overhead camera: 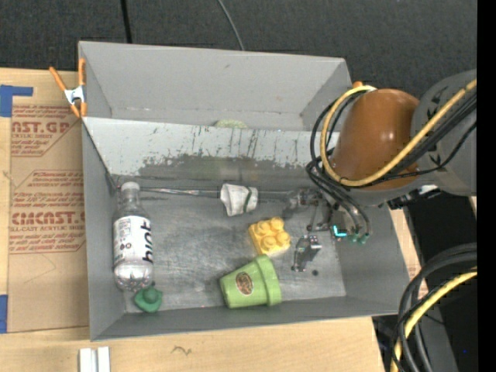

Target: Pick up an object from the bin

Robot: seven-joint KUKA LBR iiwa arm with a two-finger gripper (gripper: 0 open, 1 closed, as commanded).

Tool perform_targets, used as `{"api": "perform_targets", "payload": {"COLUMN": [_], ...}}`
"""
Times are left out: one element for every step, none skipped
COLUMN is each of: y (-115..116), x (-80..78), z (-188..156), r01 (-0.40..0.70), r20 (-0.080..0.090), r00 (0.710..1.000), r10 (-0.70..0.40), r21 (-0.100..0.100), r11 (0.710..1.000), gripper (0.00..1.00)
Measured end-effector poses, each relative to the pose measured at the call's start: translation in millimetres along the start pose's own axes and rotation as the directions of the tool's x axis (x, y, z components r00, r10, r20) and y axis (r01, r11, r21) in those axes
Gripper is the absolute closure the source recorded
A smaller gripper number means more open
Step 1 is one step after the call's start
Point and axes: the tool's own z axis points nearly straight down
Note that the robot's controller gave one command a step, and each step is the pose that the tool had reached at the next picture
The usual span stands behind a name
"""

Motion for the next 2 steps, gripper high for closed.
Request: {"api": "perform_targets", "payload": {"y": [-0.1, -3.9], "x": [-1.7, -28.3], "z": [-3.1, 58.5], "r01": [0.000, 0.077], "r20": [0.007, 0.013], "r00": [1.000, 0.997], "r10": [0.000, -0.077], "r21": [0.001, 0.002], "r11": [1.000, 0.997], "gripper": [0.00, 0.00]}}
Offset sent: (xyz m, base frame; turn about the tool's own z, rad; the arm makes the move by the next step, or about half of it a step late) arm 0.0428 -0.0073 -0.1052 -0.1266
